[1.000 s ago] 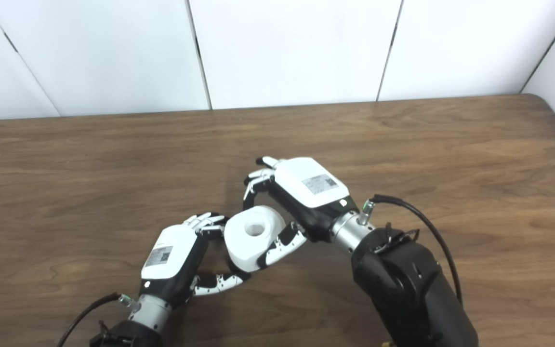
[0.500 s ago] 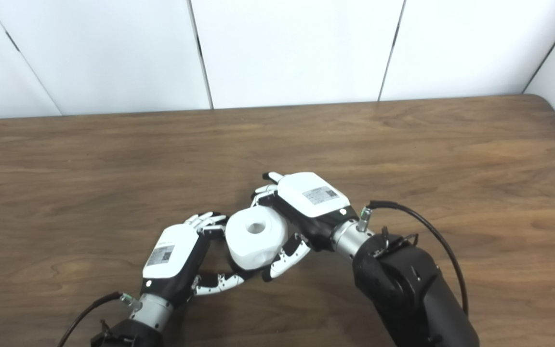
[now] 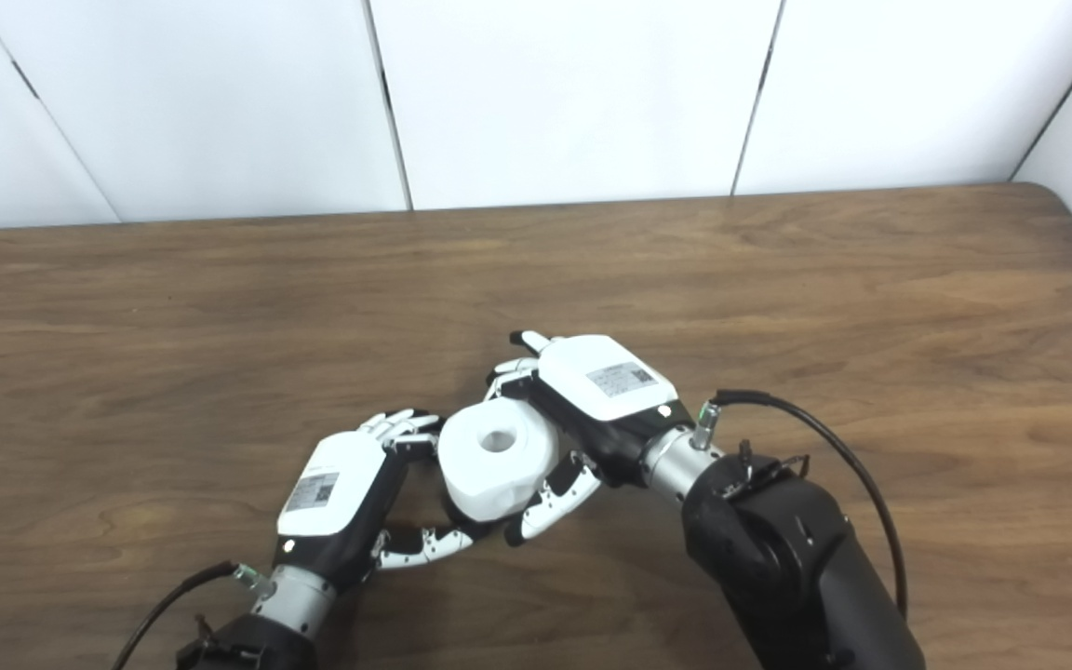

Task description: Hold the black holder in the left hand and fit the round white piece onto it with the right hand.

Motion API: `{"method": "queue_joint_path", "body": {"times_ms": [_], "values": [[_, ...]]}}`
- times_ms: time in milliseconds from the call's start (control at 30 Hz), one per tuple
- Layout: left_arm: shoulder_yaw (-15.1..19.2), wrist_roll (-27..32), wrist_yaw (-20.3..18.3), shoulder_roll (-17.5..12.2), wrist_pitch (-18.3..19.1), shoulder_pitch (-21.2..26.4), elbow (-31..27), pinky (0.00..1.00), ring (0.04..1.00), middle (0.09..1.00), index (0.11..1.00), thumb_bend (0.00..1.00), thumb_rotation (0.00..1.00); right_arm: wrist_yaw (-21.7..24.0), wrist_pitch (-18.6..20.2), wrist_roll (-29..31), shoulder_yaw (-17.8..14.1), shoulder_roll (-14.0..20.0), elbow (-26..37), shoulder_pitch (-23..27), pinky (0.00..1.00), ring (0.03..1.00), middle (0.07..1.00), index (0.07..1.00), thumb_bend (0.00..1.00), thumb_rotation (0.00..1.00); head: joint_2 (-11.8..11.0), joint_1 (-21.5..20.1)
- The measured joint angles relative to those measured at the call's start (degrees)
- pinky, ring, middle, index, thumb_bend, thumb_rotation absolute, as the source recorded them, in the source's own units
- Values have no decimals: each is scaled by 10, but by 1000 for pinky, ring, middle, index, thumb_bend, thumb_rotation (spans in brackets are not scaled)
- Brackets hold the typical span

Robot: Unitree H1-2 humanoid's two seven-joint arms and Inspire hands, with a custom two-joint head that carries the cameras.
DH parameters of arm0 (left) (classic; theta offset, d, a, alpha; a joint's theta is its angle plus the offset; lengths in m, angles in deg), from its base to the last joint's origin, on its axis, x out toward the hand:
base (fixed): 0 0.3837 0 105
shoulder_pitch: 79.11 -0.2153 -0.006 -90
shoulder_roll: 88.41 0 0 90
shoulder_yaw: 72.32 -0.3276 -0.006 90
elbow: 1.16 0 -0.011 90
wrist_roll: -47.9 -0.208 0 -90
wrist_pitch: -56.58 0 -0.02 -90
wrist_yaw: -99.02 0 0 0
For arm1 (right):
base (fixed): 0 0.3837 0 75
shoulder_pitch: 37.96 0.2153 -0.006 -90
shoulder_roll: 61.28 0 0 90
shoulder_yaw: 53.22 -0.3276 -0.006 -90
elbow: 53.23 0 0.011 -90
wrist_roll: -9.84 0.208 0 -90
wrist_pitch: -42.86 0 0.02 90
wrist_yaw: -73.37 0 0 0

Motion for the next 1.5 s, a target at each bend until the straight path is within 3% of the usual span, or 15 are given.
{"method": "queue_joint_path", "body": {"times_ms": [167,700,1200,1367,1400,1500], "values": [[0,0,0,0,-1,1,2,897,881,815,491,514,47,-1,0,-8,-5,-3,0,0,954,981,852,721,998,400,-1,1],[0,1,0,0,-1,4,4,909,886,816,491,514,46,2,1,2,-34,-9,8,11,976,992,856,733,1000,414,-4,2],[6,6,0,-2,-2,4,6,916,878,806,493,514,54,53,26,2,-60,-9,61,29,1000,1000,866,743,1000,432,-3,8],[11,11,-21,-1,4,4,-2,931,883,813,495,522,63,63,30,3,-66,-10,61,37,1000,999,869,743,1000,442,-2,8],[13,13,-24,-1,4,4,-3,923,877,812,586,740,96,64,32,3,-67,-10,61,37,998,999,870,743,1000,437,-3,9],[21,23,-33,0,6,2,-12,905,870,815,670,906,154,68,35,3,-68,-12,61,37,992,999,870,743,1000,436,-4,15]]}}
